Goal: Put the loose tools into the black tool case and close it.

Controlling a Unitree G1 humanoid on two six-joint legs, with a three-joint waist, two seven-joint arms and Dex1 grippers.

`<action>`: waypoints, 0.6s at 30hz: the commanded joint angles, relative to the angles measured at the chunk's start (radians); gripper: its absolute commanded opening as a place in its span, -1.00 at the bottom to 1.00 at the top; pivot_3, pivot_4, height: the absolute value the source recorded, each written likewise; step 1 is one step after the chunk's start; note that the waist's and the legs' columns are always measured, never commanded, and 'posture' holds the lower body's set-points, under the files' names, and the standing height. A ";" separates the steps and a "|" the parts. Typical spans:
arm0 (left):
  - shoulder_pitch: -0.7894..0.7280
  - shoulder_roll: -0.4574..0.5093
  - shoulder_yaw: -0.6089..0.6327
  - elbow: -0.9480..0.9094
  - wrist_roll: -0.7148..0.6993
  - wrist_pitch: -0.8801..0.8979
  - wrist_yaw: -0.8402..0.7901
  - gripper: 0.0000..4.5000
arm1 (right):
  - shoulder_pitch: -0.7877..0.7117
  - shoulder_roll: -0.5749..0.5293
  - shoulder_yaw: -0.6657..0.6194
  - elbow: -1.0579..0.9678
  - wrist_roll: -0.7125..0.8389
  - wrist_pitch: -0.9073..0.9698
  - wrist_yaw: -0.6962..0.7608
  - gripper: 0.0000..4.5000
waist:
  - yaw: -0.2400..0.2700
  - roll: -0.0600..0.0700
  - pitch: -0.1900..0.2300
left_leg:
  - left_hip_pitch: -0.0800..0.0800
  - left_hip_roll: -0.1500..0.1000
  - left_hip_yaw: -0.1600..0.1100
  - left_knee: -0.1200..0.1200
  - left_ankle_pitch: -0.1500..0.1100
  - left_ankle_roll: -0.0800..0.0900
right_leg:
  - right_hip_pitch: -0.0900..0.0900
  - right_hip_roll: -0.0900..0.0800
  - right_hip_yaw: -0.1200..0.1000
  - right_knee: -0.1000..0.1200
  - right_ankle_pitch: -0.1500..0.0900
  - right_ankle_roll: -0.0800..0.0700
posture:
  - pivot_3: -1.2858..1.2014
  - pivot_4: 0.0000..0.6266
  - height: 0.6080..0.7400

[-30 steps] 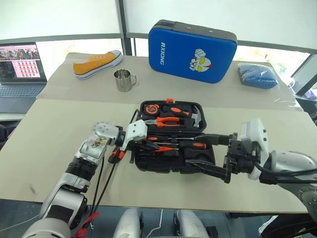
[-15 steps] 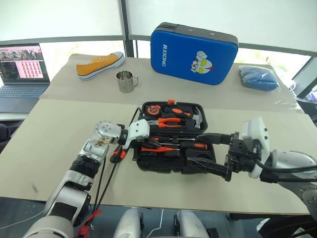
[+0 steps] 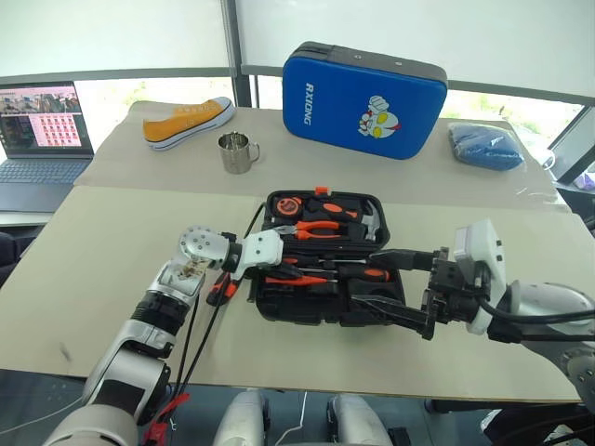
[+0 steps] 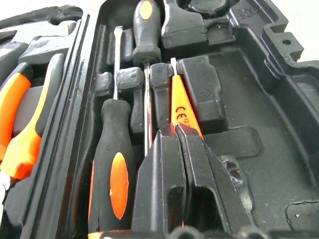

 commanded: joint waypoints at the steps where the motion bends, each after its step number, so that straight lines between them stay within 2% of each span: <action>1: 0.034 -0.007 -0.066 0.068 0.064 -0.025 0.001 -0.96 | -0.009 0.004 -0.018 -0.021 0.008 -0.013 0.002 1.00 | -0.001 0.001 -0.001 | 0.000 0.000 0.000 0.000 0.000 0.000 | 0.000 0.000 0.000 0.000 0.000 0.000 | 0.03 -0.52 0.98; 6: 0.038 -0.002 -0.089 0.096 0.094 -0.066 0.010 -0.96 | -0.014 0.003 -0.014 -0.018 0.004 -0.012 0.003 1.00 | -0.003 0.003 -0.009 | 0.001 0.000 0.000 -0.002 0.000 0.000 | 0.001 0.000 0.000 -0.002 0.000 0.000 | 0.03 -0.52 0.98; 8: 0.040 0.004 -0.095 0.104 0.103 -0.079 0.014 -0.96 | -0.015 0.004 -0.010 -0.019 0.001 -0.012 0.002 1.00 | -0.003 0.005 -0.011 | 0.006 0.000 0.000 -0.005 0.000 0.000 | 0.006 0.000 0.000 -0.006 0.000 0.000 | 0.03 -0.52 0.98; 11: 0.043 0.012 -0.085 0.106 0.101 -0.049 0.024 -0.96 | -0.018 0.004 -0.003 -0.020 -0.002 -0.013 0.003 1.00 | -0.004 0.005 -0.012 | 0.014 0.000 0.001 -0.009 -0.001 0.001 | 0.015 0.000 0.000 -0.009 0.000 0.000 | 0.03 -0.52 0.98; 13: 0.048 0.029 -0.068 0.095 0.089 -0.020 0.025 -0.96 | -0.028 0.005 0.008 -0.015 -0.006 -0.015 0.010 1.00 | -0.005 0.005 -0.013 | 0.014 0.001 0.001 -0.009 -0.001 0.001 | 0.015 0.000 0.000 -0.010 0.000 0.000 | 0.03 -0.52 0.98; 17: 0.086 0.099 -0.001 -0.030 0.024 0.075 0.011 -0.96 | -0.075 0.007 0.037 0.013 -0.014 -0.018 0.037 1.00 | -0.019 0.005 -0.014 | 0.014 0.003 0.001 -0.009 -0.001 0.001 | 0.015 0.002 0.000 -0.010 0.000 0.000 | 0.03 -0.52 0.98; 18: 0.106 0.130 0.027 -0.093 -0.008 0.122 0.003 -0.86 | -0.087 0.008 0.048 0.022 -0.021 -0.019 0.046 1.00 | -0.028 0.005 -0.014 | 0.014 0.004 0.001 -0.009 -0.001 0.001 | 0.014 0.002 0.001 -0.009 0.000 0.000 | 0.03 -0.52 0.98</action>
